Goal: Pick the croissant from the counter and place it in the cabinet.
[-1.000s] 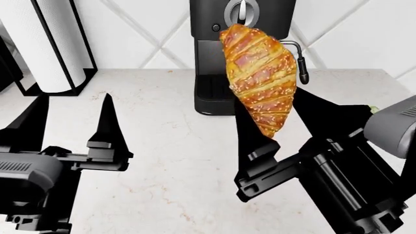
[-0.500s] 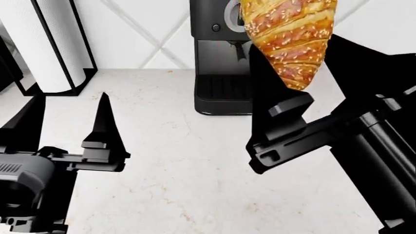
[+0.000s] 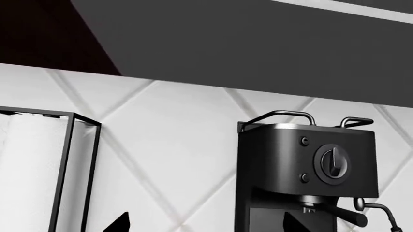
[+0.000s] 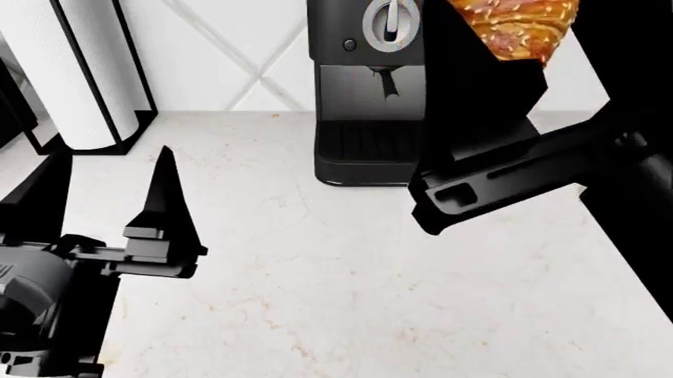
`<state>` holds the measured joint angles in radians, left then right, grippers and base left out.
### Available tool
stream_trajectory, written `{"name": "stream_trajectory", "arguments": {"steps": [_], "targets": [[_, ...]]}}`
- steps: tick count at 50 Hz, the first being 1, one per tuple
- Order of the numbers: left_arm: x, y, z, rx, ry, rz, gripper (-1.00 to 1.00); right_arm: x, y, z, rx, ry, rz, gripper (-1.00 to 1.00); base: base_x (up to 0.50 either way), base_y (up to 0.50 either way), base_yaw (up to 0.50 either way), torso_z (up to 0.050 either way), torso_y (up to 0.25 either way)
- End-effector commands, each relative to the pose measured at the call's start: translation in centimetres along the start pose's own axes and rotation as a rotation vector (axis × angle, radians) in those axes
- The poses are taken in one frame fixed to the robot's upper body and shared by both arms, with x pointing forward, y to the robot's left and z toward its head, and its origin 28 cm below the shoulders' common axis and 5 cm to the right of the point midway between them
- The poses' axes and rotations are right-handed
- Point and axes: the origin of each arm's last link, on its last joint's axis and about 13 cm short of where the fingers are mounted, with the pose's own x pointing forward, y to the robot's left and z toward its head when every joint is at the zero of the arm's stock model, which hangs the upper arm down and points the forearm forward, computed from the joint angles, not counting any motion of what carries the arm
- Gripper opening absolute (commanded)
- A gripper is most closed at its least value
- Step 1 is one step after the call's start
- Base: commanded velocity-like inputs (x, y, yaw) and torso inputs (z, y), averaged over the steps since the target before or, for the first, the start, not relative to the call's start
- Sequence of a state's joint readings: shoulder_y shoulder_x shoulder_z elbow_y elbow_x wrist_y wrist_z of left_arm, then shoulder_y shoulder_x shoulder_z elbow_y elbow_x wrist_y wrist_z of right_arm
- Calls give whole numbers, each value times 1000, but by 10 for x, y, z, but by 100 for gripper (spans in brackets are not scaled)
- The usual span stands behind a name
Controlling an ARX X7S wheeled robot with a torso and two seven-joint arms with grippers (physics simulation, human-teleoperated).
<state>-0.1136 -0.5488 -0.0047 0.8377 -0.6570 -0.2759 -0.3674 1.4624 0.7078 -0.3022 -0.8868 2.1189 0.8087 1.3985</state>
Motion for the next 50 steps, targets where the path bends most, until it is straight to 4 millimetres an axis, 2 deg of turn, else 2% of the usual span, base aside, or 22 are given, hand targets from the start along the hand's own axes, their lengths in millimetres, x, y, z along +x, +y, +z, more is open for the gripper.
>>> {"name": "stream_trajectory", "arguments": {"steps": [1, 16, 50], "targets": [[-1, 0, 3, -13, -3, -11, 100, 5, 3, 19, -38, -44, -23, -100, 0, 0, 0, 0, 0], [-1, 2, 4, -19, -5, -22, 100, 26, -2, 37, -69, -70, -50, -100, 0, 0, 0, 0, 0], [1, 2, 5, -20, -2, -23, 100, 73, -11, 58, -71, -78, -60, -100, 0, 0, 0, 0, 0]]}}
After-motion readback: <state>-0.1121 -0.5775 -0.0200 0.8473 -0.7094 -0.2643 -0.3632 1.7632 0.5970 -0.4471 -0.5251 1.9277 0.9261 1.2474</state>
